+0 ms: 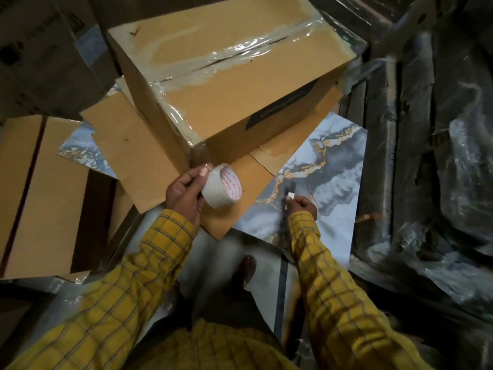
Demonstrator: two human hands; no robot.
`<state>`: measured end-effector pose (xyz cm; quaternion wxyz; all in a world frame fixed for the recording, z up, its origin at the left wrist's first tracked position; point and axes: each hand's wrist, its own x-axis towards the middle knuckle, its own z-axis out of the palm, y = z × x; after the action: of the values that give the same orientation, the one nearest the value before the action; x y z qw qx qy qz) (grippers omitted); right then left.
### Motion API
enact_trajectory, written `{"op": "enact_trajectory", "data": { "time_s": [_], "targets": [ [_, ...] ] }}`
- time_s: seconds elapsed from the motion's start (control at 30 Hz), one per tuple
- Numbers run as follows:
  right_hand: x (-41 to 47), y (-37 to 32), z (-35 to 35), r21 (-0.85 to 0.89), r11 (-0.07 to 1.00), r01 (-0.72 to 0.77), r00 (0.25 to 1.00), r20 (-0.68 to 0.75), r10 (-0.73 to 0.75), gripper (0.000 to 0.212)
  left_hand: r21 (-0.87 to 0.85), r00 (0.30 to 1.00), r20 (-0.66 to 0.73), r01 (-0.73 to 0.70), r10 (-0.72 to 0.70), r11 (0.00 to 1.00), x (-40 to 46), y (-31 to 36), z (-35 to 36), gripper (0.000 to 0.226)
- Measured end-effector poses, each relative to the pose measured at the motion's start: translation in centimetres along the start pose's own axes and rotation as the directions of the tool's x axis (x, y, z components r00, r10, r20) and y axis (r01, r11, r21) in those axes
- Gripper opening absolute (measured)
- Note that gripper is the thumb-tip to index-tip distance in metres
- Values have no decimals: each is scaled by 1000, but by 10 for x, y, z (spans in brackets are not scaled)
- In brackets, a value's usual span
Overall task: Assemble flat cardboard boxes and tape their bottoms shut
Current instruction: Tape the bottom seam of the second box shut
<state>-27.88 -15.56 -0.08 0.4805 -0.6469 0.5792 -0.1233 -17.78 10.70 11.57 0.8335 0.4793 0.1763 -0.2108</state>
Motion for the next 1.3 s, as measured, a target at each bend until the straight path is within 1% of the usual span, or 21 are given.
{"op": "enact_trajectory", "data": {
  "time_s": [0.03,0.07,0.1,0.17,0.23,0.3,0.37,0.4,0.43,0.6,0.77,0.83,0.9,0.97,1.03,1.1,1.17,1.2,1.23,1.27,1.3],
  "targets": [
    [-14,-21,4,41,998,53,998,43,-55,11,19,1000,29,-11,10,1000,0,-1,-2,14],
    [-27,-39,9,99,986,137,984,100,-147,9,27,999,44,-3,2,1000,0,-2,-5,14],
    [-43,-60,13,143,963,229,954,166,-251,9,53,998,57,3,-6,999,-3,1,-4,15],
    [-69,-94,18,230,897,378,855,285,-434,8,32,997,67,37,-39,999,-5,6,-5,16],
    [-92,-123,21,299,822,485,735,370,-569,8,8,995,78,59,-59,998,-6,9,-5,16],
    [-110,-148,27,310,722,618,602,405,-689,7,4,993,92,69,-69,998,-6,11,-7,17],
    [-118,-164,33,244,541,805,418,414,-808,7,-6,991,104,82,-81,997,-6,12,-8,22],
    [-119,-169,36,211,449,868,335,417,-845,6,-8,991,100,89,-88,996,-6,13,-8,24],
    [-120,-172,38,184,386,904,282,420,-862,6,-2,991,102,89,-89,996,-4,12,-9,25],
    [-117,-176,45,111,218,970,144,462,-875,5,-65,982,123,152,-143,986,1,11,-11,14],
    [-112,-171,57,65,139,988,88,502,-861,3,-177,965,168,230,-201,957,2,10,-11,16],
    [-108,-166,64,45,132,990,91,510,-855,4,-212,962,175,245,-210,946,5,9,-14,15],
    [-104,-162,71,34,127,991,87,555,-828,8,-187,960,189,244,-208,952,10,7,-19,14],
    [-100,-155,77,23,85,996,51,631,-774,10,-92,954,207,240,-217,967,11,4,-26,14],
    [-96,-146,80,7,96,995,69,641,-764,11,14,954,202,225,-223,974,10,-1,-34,15],
    [-91,-141,79,2,203,979,164,587,-793,9,113,957,209,179,-199,977,8,-6,-43,15],
    [-88,-134,75,-10,329,944,280,551,-786,5,174,956,235,135,-174,975,7,-10,-52,11],
    [-87,-129,73,-8,415,910,354,537,-766,4,192,954,256,109,-157,975,6,-9,-55,9],
    [-86,-124,71,11,547,837,461,523,-717,7,206,949,285,78,-136,976,6,-7,-56,11],
    [-87,-119,69,60,698,714,581,505,-638,10,219,939,323,46,-116,975,5,-3,-56,15],
    [-87,-113,67,122,815,566,682,486,-546,14,236,925,368,10,-98,972,4,2,-54,19]
  ]
}}
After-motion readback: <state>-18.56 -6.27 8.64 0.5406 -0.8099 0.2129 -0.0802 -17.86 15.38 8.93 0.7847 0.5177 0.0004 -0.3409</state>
